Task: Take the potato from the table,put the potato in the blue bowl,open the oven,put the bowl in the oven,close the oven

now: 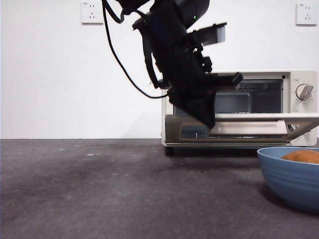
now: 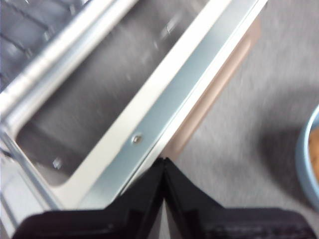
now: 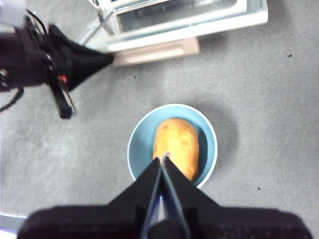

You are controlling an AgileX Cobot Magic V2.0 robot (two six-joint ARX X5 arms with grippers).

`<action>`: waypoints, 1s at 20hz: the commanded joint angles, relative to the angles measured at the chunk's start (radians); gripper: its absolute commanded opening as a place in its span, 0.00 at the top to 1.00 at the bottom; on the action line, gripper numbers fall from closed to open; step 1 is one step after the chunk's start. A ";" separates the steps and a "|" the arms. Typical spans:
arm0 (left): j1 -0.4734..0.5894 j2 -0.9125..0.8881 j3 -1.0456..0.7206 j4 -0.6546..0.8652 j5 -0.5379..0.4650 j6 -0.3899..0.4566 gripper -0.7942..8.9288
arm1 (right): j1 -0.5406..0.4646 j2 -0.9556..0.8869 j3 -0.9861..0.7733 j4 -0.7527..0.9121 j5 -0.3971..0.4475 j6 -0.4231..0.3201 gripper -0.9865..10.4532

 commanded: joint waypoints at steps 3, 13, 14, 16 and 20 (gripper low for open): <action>-0.018 0.021 -0.052 0.019 -0.033 -0.025 0.92 | 0.000 -0.002 -0.011 -0.011 0.013 0.006 0.92; -0.085 -0.045 -0.065 -0.099 -0.036 -0.035 0.92 | 0.000 -0.001 -0.011 -0.043 0.039 0.007 0.92; -0.093 -0.085 -0.065 -0.132 -0.036 -0.036 0.92 | 0.000 -0.001 -0.011 -0.053 0.040 0.008 0.92; -0.114 -0.182 -0.065 -0.188 -0.035 -0.042 0.92 | 0.000 0.000 -0.011 -0.067 0.039 0.008 0.92; -0.149 -0.397 -0.065 -0.333 -0.036 -0.076 0.92 | 0.000 0.006 -0.011 -0.100 0.039 0.018 0.92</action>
